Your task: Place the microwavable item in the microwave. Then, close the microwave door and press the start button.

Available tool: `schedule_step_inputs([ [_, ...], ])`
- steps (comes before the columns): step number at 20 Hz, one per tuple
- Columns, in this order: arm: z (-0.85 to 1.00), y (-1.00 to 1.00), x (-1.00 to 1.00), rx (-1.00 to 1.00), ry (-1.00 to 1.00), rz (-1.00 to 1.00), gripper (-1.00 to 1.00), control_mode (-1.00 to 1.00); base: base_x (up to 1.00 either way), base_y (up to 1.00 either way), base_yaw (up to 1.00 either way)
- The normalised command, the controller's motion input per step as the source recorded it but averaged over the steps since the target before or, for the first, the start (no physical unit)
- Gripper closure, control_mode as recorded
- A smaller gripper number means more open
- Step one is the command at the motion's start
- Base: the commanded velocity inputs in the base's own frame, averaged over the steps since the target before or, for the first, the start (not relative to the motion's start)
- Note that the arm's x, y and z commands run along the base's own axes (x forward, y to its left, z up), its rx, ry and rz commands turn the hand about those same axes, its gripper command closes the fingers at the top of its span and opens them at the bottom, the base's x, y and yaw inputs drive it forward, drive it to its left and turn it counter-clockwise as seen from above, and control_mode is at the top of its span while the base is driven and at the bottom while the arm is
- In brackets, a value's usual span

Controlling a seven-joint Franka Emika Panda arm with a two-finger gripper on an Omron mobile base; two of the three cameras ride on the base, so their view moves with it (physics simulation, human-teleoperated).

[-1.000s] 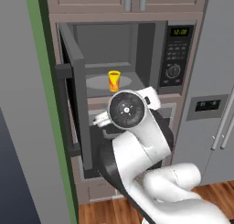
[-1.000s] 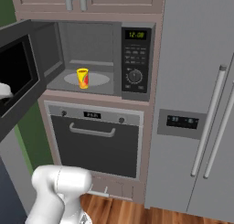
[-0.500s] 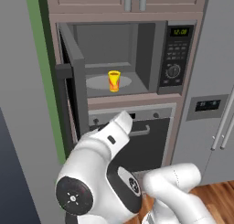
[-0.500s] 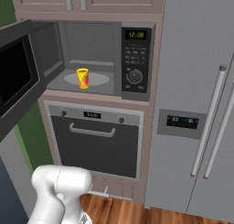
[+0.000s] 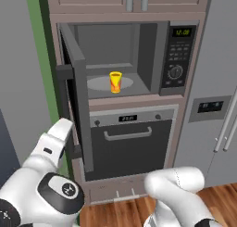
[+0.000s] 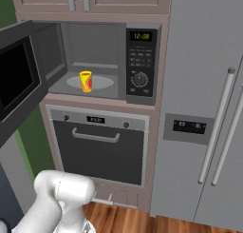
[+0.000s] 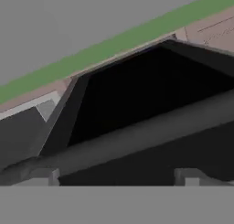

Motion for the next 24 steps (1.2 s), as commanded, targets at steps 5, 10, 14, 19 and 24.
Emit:
schedule_step_inputs([
  [5, -0.57, 0.84, 1.00, -0.34, 0.26, 0.00, -1.00, -1.00, 0.00, 0.00, 0.00],
  [10, -0.20, -0.33, 0.74, -0.09, 0.14, -0.03, -1.00, -1.00, 0.00, 0.00, 0.00],
  [14, 0.00, -1.00, 0.09, 0.01, 0.04, -0.11, -1.00, -1.00, 0.00, 0.00, 0.00],
  [19, 0.00, -1.00, 0.00, 0.10, 0.00, -0.15, -1.00, -1.00, 0.00, 0.00, 0.00],
  [24, 0.00, -1.00, 0.00, 0.15, 0.00, -0.14, -1.00, -1.00, 0.00, 0.00, 0.00],
])
